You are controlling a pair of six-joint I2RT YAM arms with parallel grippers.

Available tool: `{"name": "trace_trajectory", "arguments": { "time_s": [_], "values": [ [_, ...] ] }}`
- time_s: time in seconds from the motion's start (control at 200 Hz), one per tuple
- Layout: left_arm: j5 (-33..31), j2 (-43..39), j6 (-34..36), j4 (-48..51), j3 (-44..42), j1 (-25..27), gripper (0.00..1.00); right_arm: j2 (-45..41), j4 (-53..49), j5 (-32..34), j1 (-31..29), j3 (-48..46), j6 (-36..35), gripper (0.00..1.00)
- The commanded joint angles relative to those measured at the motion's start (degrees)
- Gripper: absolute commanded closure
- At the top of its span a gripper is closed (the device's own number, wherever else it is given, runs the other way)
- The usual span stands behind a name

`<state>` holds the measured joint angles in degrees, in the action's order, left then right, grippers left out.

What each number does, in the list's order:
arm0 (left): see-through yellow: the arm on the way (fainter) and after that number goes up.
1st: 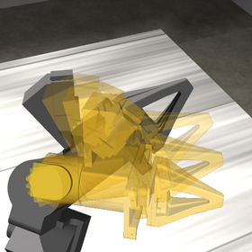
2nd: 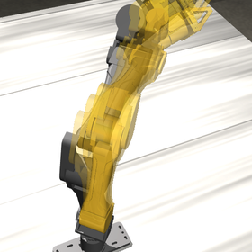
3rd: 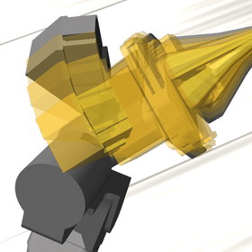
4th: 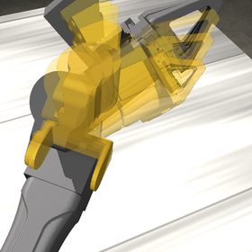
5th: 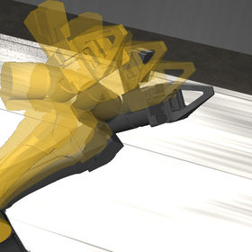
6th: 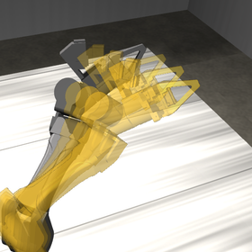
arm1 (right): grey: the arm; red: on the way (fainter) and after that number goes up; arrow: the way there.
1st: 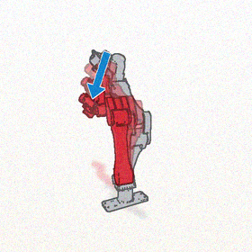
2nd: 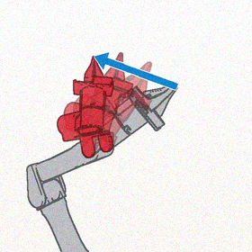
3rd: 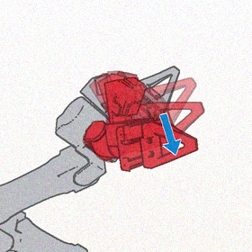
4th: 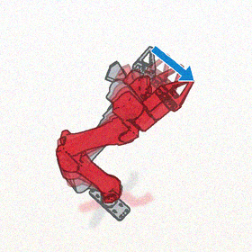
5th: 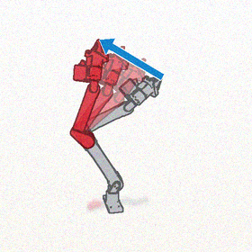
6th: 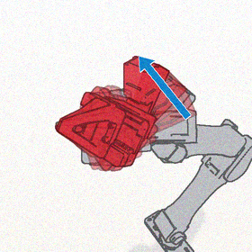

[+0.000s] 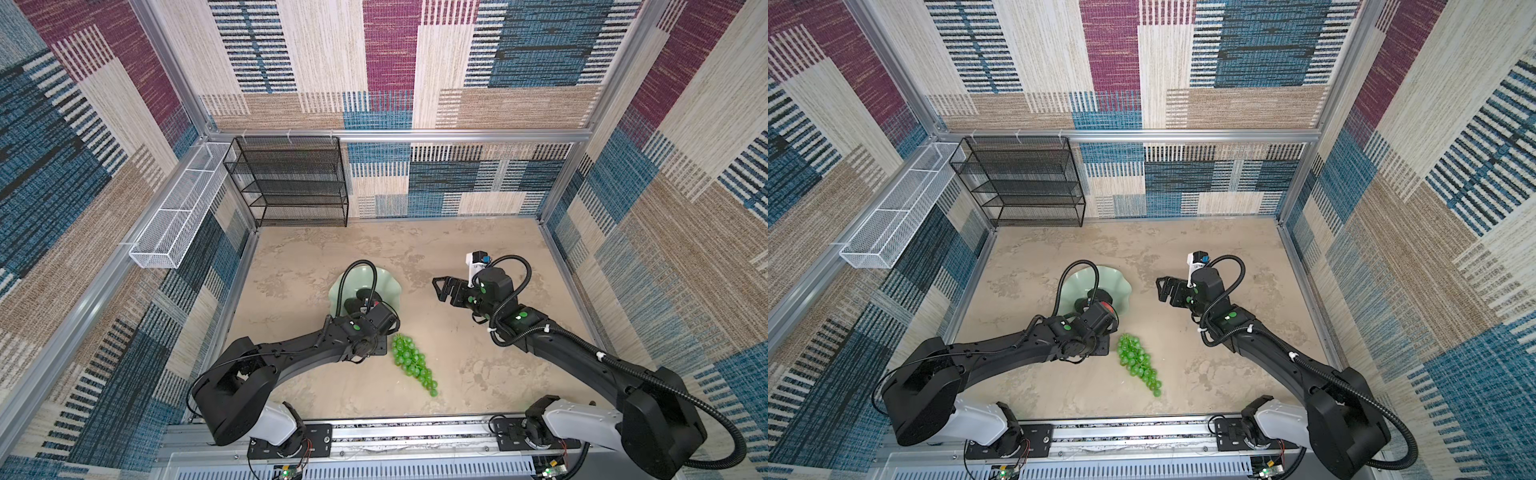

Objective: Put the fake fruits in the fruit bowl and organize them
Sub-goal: 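Grasp the smaller red apple with the left gripper while the right arm withdraws, then lower the small red apple into the bowl and open the left gripper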

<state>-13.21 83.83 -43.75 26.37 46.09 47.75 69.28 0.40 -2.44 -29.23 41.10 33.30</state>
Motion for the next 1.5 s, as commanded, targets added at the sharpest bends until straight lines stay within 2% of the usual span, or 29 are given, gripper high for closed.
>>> {"name": "trace_trajectory", "arguments": {
  "time_s": [0.0,0.195,0.3,0.391,0.471,0.576,0.776,0.891,1.072,1.297,1.497],
  "values": [
    [-0.17,-1.22,-0.48,1.73,-0.65,-0.1,0.54,0.5,2.15,-0.4,0.05,0.56,-0.39,0.0],
    [0.97,-9.42,-0.1,8.07,-1.57,-0.11,0.55,0.64,1.74,-0.07,0.05,0.9,-0.56,0.0],
    [1.28,-18.39,0.43,15.02,-1.37,-0.04,0.55,0.23,1.22,0.42,0.11,1.08,-0.84,0.0],
    [0.03,-26.31,2.99,17.28,-0.33,-0.26,0.54,0.33,1.33,0.58,0.23,1.05,-0.91,0.0],
    [1.52,-28.55,6.22,18.04,2.32,-3.76,0.52,1.12,1.51,0.3,0.31,1.11,-0.95,0.0],
    [8.14,-24.61,11.3,17.92,7.44,-12.15,0.53,2.13,1.36,0.29,0.41,1.6,-1.04,0.0],
    [12.06,-10.0,20.76,13.61,19.03,-20.12,0.53,2.07,0.53,-0.52,0.49,2.33,-1.3,0.0],
    [13.35,-1.34,23.77,12.24,23.92,-22.53,0.53,0.9,-0.46,0.25,0.44,1.97,-1.65,0.0],
    [15.13,7.48,23.6,10.87,26.83,-25.71,0.54,-1.11,-2.27,2.07,0.66,2.25,-2.51,0.0],
    [14.71,10.87,20.49,7.78,25.07,-26.78,0.55,-1.61,-3.92,2.79,0.6,2.67,-3.74,0.0],
    [14.27,15.24,19.11,9.44,26.03,-27.0,0.53,-1.27,-5.27,2.87,0.68,3.96,-5.28,0.0]
  ]
}}
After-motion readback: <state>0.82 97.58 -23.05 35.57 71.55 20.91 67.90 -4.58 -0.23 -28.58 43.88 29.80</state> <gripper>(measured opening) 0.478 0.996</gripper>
